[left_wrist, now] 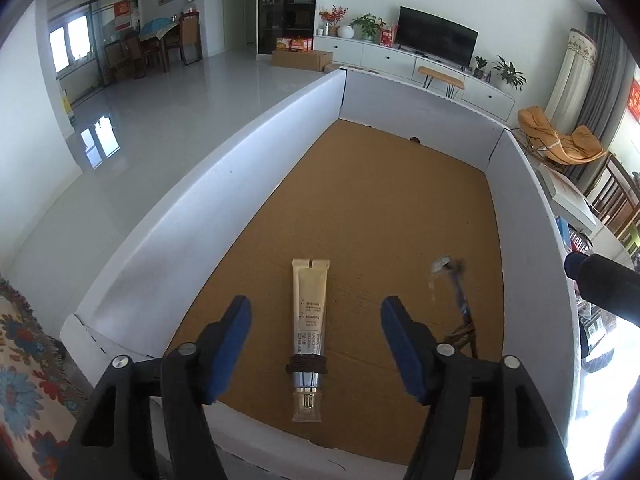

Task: Organize objects
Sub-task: 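Carry the tube and glasses into the white bin and release both, then return both tools to the table and approach the remaining items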

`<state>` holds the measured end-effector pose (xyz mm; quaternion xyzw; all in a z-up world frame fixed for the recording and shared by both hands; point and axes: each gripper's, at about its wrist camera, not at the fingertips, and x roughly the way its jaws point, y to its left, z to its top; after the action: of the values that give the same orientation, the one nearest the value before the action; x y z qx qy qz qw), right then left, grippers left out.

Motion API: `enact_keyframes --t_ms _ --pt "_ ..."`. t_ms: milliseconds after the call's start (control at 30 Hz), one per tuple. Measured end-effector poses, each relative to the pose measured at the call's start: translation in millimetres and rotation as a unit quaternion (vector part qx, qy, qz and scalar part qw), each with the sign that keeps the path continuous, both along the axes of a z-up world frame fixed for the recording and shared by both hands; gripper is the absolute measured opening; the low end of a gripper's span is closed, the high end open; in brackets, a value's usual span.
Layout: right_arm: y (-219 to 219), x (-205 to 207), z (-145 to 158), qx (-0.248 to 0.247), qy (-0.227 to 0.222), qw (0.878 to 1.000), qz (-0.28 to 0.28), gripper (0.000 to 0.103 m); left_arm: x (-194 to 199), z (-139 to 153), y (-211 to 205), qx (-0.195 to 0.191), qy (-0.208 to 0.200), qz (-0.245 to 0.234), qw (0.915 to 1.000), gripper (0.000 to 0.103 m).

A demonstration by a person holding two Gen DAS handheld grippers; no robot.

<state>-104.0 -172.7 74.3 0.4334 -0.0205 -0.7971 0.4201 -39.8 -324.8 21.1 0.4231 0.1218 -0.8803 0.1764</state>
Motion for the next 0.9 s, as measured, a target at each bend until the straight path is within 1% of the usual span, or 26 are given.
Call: enact_keyframes --t_ms 67,100,133,200,300,367,433,467,500,567,600,667,700,733,800,867,900 --pt "21 3 1 0.003 0.02 1.0 -0.011 0.072 9 6 2 0.001 0.02 0.001 0.9998 0.07" --pt "34 5 1 0.005 0.032 0.999 -0.02 0.076 13 10 6 0.002 0.029 -0.003 0.9996 0.07" --pt "50 7 0 0.011 0.046 0.998 -0.033 0.083 18 14 13 0.001 0.039 -0.009 0.9992 0.07" --pt "84 13 -5 0.031 0.076 0.994 -0.066 0.089 27 24 31 -0.003 0.06 -0.028 0.9978 0.07" --pt "141 23 -21 0.073 0.103 0.986 -0.108 0.09 41 43 73 0.008 0.096 -0.075 0.9925 0.072" --pt "179 29 -38 0.103 0.105 0.98 -0.135 0.09 47 53 110 0.022 0.113 -0.122 0.9858 0.075" --pt "221 32 -54 0.133 0.106 0.972 -0.164 0.09 56 60 152 0.032 0.127 -0.175 0.9757 0.077" --pt "239 32 -62 0.149 0.108 0.967 -0.178 0.09 58 61 174 0.039 0.133 -0.2 0.9701 0.082" --pt "255 34 -71 0.167 0.108 0.961 -0.192 0.09 61 59 195 0.049 0.135 -0.222 0.9646 0.093" --pt "286 38 -84 0.196 0.103 0.951 -0.216 0.09 62 45 237 0.073 0.124 -0.26 0.9549 0.103" --pt "299 37 -92 0.204 0.099 0.948 -0.224 0.09 60 33 256 0.08 0.109 -0.273 0.9525 0.103" --pt "313 37 -108 0.215 0.089 0.944 -0.236 0.09 50 2 285 0.082 0.062 -0.289 0.9518 0.103" --pt "318 37 -111 0.218 0.081 0.943 -0.239 0.09 44 -14 295 0.078 0.042 -0.291 0.9525 0.103" --pt "321 34 -113 0.208 0.075 0.945 -0.24 0.09 40 -30 303 0.069 0.022 -0.289 0.9547 0.103" --pt "320 32 -110 0.204 0.082 0.944 -0.247 0.09 30 -55 305 0.048 -0.008 -0.274 0.9604 0.103" --pt "317 27 -114 0.217 0.07 0.942 -0.246 0.092 22 -69 302 0.028 -0.026 -0.258 0.9655 0.103" --pt "318 24 -115 0.217 0.068 0.941 -0.249 0.097 18 -73 300 0.018 -0.031 -0.249 0.9678 0.103"
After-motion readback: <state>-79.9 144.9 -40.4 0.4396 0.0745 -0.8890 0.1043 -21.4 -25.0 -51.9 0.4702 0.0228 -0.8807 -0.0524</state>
